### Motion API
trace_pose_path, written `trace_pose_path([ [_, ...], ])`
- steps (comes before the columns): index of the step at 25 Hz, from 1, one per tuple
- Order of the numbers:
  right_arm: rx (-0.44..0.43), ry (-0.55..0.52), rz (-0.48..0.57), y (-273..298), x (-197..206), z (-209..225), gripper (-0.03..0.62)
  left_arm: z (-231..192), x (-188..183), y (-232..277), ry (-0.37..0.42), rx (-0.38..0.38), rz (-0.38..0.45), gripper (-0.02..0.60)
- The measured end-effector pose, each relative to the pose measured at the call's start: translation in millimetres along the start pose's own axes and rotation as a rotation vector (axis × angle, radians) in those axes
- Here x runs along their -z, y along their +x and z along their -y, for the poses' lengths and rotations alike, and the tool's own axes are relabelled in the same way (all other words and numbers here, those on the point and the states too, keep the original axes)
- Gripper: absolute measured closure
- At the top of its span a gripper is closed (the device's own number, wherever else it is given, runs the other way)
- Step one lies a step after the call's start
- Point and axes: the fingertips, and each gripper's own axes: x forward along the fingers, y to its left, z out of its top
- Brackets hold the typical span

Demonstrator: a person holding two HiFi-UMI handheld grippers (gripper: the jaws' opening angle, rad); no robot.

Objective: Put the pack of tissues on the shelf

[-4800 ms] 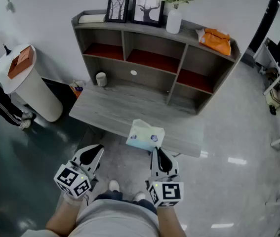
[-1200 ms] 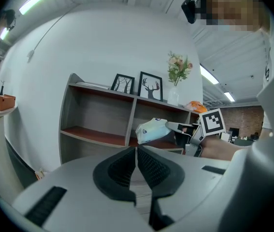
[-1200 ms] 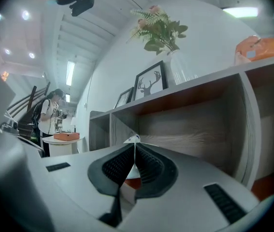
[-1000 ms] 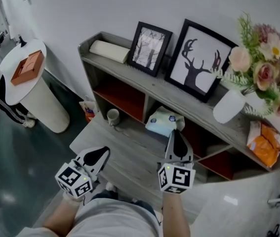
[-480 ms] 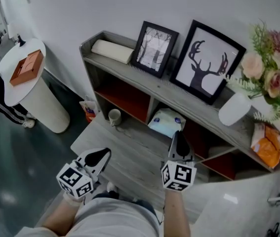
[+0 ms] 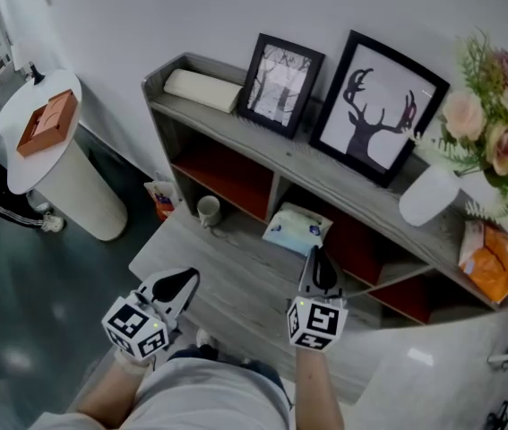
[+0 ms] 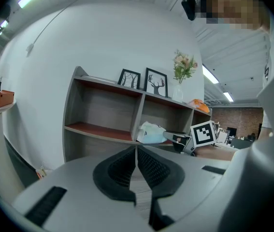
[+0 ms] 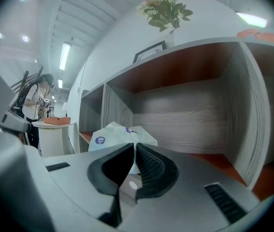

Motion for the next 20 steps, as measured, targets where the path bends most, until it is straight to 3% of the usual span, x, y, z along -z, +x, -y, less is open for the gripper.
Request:
trace_pose_path([
  [6,0.065,-0.031,-0.013,8.1,-1.4,14.6,0.569,-0.7,2.8,1.0,0.003,0.0,-0.006,0.554],
  [17,0.283,-0.019,-0.024,-10.4,8.8,55.9,0.569,-4.1,3.7,8.0,0.003,0.009,-0.01,0.554],
  [20,0.282,-0.015,-0.035,-9.6,11.7,51.1,0.569,-5.5,2.6,10.1,0.0,0.011,-0.009,0.554],
])
